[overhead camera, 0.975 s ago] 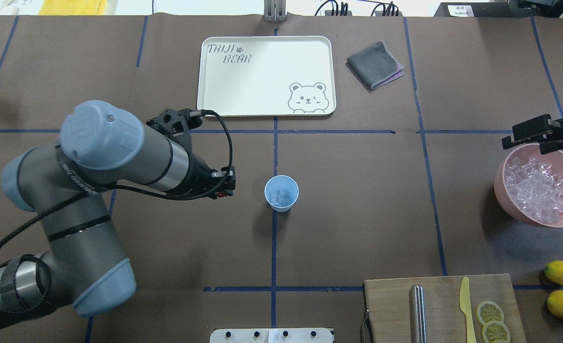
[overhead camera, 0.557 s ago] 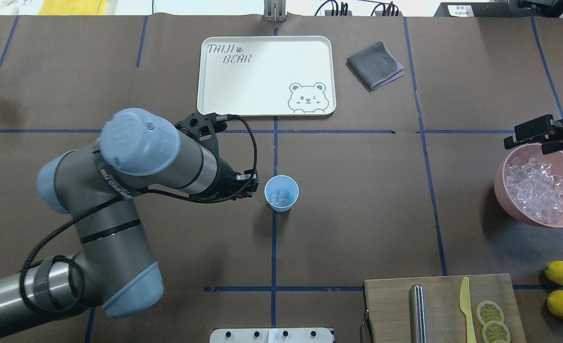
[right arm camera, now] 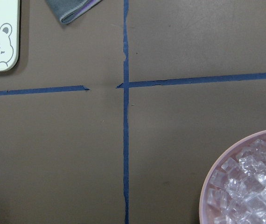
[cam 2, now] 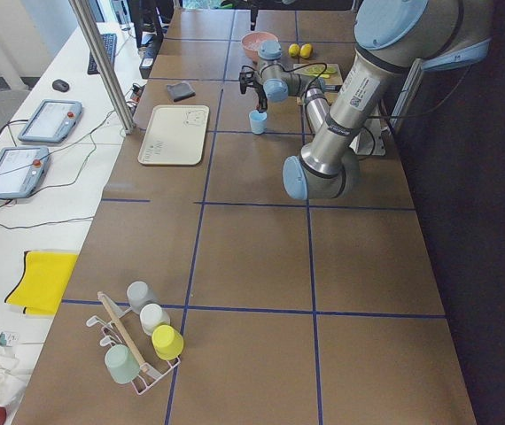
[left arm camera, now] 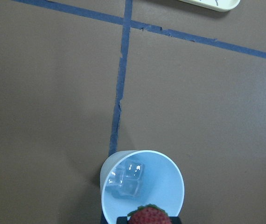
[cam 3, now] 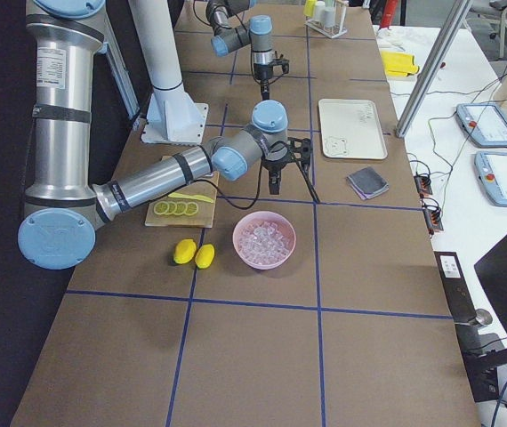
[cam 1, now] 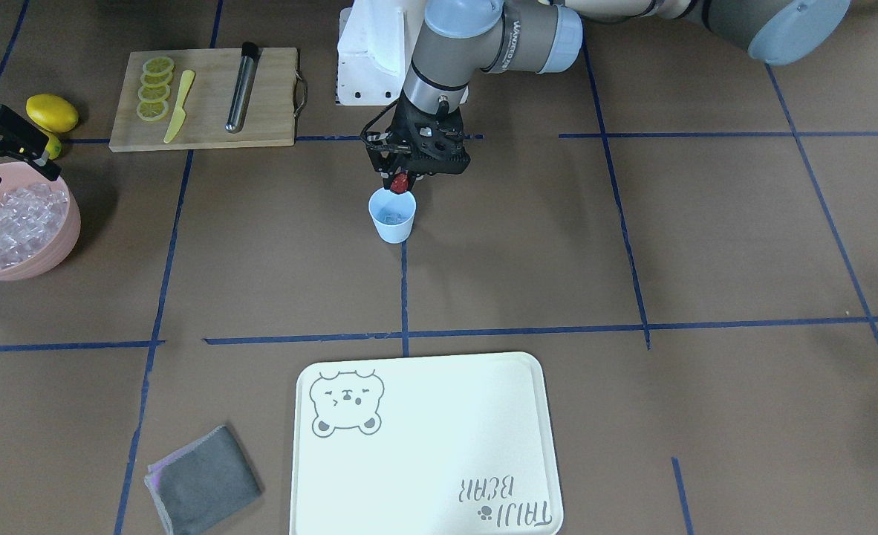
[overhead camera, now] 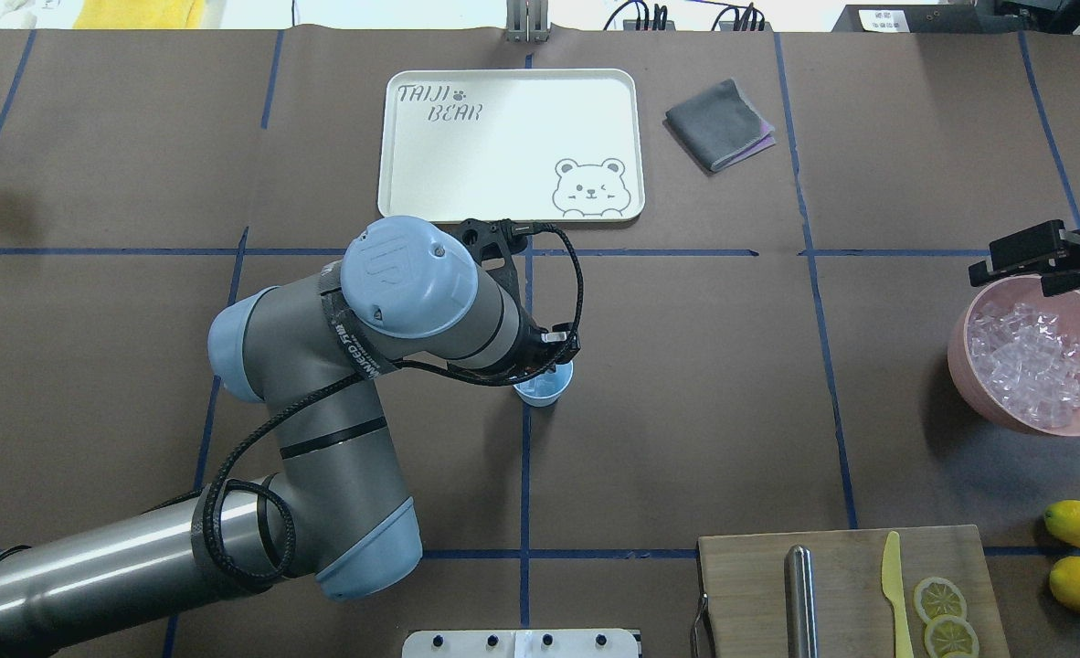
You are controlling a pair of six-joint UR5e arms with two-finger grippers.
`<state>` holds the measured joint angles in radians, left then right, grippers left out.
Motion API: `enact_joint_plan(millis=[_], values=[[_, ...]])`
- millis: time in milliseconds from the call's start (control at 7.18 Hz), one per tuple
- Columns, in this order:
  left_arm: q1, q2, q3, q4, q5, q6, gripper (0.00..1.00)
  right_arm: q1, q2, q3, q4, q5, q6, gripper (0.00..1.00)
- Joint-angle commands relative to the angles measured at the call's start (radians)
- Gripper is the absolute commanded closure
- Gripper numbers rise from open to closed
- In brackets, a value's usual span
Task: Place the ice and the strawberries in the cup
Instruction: 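Open the left gripper to drop the strawberry and withdraw both arms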
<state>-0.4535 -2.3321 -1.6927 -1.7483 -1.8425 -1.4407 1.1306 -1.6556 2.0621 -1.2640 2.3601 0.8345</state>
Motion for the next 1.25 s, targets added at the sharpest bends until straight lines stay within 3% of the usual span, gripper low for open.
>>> enact_joint_plan(millis=[0,139,278,418,557,835,1114], values=[[0.001,-0.004,0.008,0.001,0.005,0.006,0.06,0.000,-0.004,0.001,0.002,0.001,0.000,0.00],[0.001,-0.003,0.005,0.003,0.005,0.009,0.00,0.000,-0.004,0.003,0.002,0.001,0.000,0.00],[-0.022,0.013,-0.010,0.010,0.006,0.014,0.00,0.006,-0.015,0.003,0.000,-0.002,-0.003,0.00],[-0.066,0.095,-0.063,0.013,-0.001,0.058,0.00,0.043,-0.033,-0.011,-0.006,-0.007,-0.073,0.00],[-0.094,0.220,-0.182,0.080,-0.003,0.169,0.00,0.122,-0.076,-0.037,-0.015,-0.007,-0.229,0.00],[-0.211,0.377,-0.409,0.365,-0.020,0.538,0.00,0.254,-0.076,-0.202,-0.017,-0.008,-0.546,0.00],[-0.444,0.584,-0.482,0.383,-0.191,0.876,0.00,0.355,-0.047,-0.302,-0.092,-0.010,-0.775,0.00]])
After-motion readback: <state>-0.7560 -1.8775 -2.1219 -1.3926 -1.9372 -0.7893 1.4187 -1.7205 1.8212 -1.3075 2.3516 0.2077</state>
